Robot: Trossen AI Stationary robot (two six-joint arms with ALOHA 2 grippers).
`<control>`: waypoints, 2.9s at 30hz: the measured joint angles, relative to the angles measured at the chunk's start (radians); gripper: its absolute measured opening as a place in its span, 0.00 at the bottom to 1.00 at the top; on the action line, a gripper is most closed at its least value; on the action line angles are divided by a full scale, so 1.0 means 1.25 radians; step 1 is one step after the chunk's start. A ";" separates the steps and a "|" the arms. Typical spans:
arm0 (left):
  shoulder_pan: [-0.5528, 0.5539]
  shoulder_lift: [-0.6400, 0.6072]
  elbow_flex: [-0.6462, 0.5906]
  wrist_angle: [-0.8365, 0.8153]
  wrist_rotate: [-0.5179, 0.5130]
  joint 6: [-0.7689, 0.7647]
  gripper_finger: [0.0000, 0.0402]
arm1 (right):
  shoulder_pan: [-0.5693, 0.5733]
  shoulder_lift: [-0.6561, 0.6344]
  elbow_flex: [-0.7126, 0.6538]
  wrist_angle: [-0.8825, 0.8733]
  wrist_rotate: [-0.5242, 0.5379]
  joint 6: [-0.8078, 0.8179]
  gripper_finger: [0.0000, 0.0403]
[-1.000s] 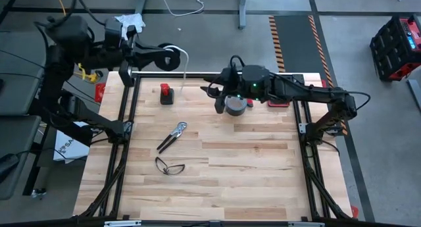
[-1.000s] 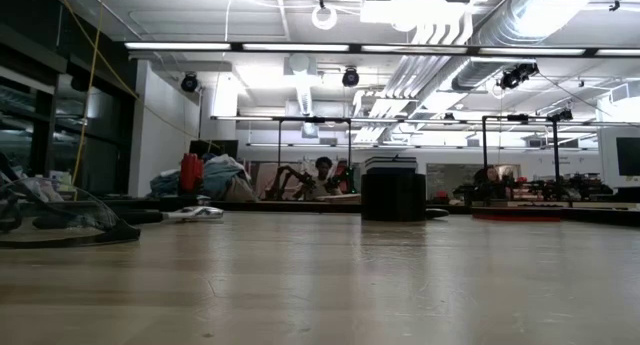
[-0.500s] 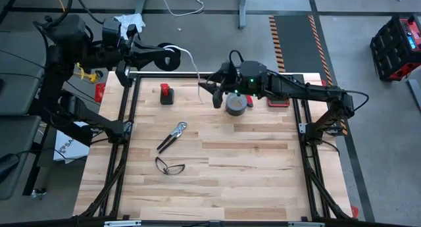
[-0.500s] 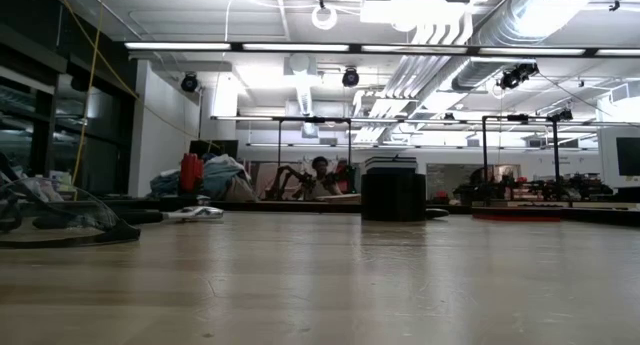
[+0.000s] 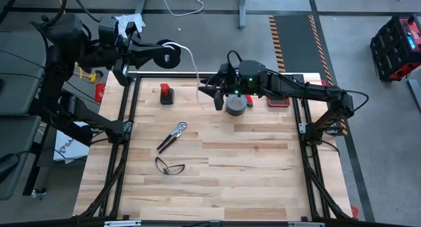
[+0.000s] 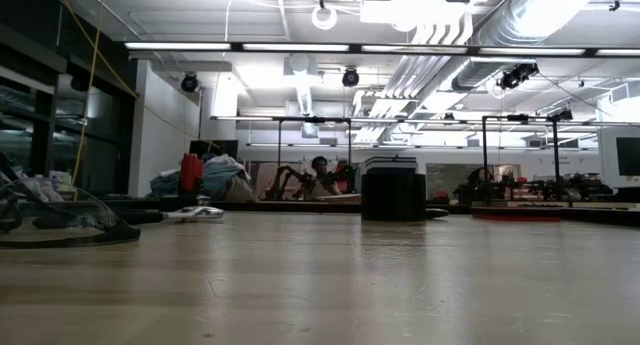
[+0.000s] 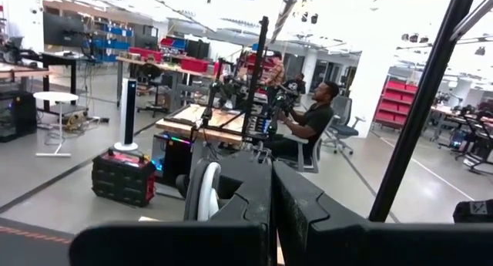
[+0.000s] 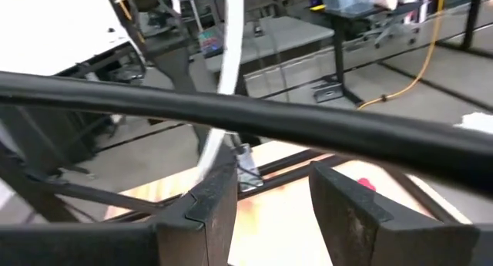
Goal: Coil cords
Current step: Coil the white wire onto the black spool
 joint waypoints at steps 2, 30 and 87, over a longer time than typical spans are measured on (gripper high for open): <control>0.000 0.000 0.000 0.007 -0.001 0.000 0.00 | 0.000 0.000 0.000 0.001 -0.021 0.020 0.39; 0.000 0.007 0.000 -0.004 -0.003 0.031 0.00 | -0.076 -0.032 0.000 0.025 -0.140 0.101 0.39; 0.000 0.032 -0.002 0.037 -0.061 0.049 0.00 | -0.029 -0.025 0.000 0.061 -0.121 0.049 0.00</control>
